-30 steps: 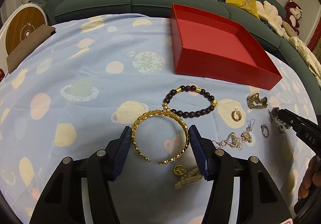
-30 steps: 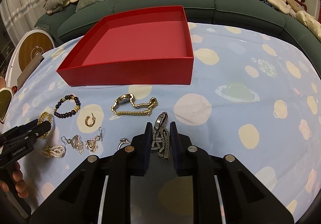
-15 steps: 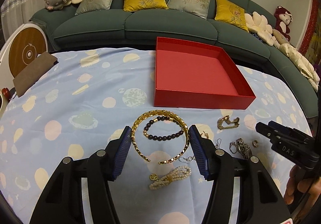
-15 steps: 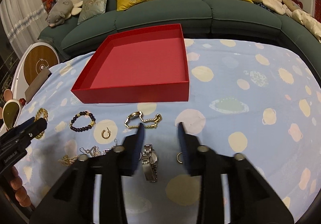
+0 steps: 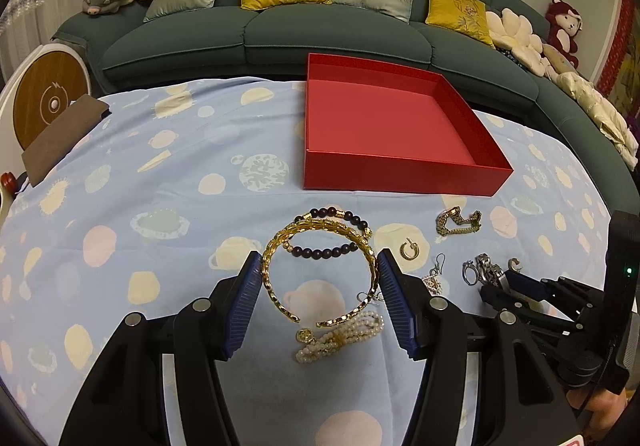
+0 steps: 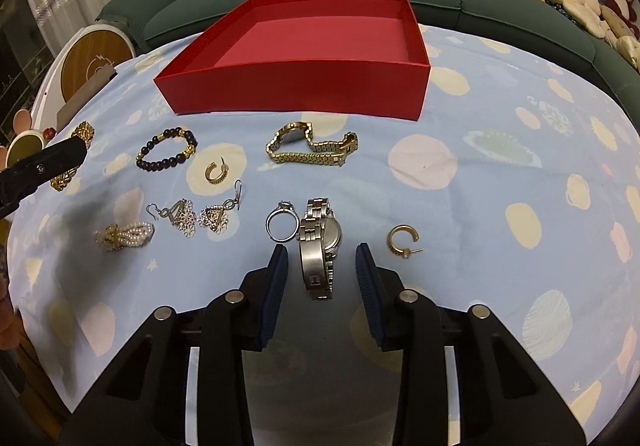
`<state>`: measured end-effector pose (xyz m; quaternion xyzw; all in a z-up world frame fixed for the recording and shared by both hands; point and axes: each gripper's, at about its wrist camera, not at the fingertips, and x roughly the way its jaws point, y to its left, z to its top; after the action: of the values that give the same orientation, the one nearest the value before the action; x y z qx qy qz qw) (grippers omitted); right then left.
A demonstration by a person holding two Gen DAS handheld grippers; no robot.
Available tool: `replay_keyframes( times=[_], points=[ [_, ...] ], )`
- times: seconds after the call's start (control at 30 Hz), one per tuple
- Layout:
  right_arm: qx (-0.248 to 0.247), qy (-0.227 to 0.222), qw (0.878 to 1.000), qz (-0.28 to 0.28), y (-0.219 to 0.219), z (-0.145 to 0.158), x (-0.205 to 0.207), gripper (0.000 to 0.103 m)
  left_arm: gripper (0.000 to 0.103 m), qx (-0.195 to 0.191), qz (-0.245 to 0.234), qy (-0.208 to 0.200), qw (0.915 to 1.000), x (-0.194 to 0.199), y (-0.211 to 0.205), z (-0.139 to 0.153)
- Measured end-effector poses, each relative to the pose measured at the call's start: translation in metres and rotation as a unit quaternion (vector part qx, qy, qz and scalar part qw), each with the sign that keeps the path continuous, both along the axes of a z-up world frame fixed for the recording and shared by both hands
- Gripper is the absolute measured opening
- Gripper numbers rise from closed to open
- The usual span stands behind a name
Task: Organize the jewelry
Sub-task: 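Grasp the gold cuff bangle with the left tool while the right tool grasps the silver watch, then carry the bangle and watch into the red box and open both tools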
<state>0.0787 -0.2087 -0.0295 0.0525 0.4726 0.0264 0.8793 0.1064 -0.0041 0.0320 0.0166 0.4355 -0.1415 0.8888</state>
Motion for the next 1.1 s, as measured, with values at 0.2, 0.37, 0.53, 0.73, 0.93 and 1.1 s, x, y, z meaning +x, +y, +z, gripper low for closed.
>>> replay_keyframes(
  times=[0.2, 0.37, 0.53, 0.73, 0.93, 1.1],
  points=[
    [0.007, -0.002, 1.0, 0.002, -0.001, 0.001, 0.004, 0.016, 0.056, 0.003, -0.006, 0.003, 1.0, -0.001, -0.005, -0.002],
    [0.015, -0.016, 1.0, -0.002, -0.003, 0.014, 0.001, 0.016, 0.056, -0.005, 0.001, 0.002, 1.0, 0.0, -0.002, 0.001],
    [0.028, -0.055, 0.998, -0.008, -0.003, 0.046, 0.0, 0.011, 0.056, -0.017, 0.004, -0.009, 0.9998, 0.002, -0.001, 0.015],
    [0.042, -0.09, 0.995, -0.012, -0.001, 0.081, 0.007, 0.011, 0.056, -0.036, 0.004, -0.031, 0.9989, 0.005, -0.004, 0.043],
    [0.068, -0.123, 0.99, -0.016, -0.005, 0.121, 0.023, 0.011, 0.056, -0.049, 0.001, -0.062, 0.9968, 0.023, -0.013, 0.082],
    [0.058, -0.152, 0.986, -0.025, -0.015, 0.151, 0.057, 0.011, 0.056, -0.037, -0.002, -0.09, 0.9952, 0.063, -0.032, 0.101]
  ],
)
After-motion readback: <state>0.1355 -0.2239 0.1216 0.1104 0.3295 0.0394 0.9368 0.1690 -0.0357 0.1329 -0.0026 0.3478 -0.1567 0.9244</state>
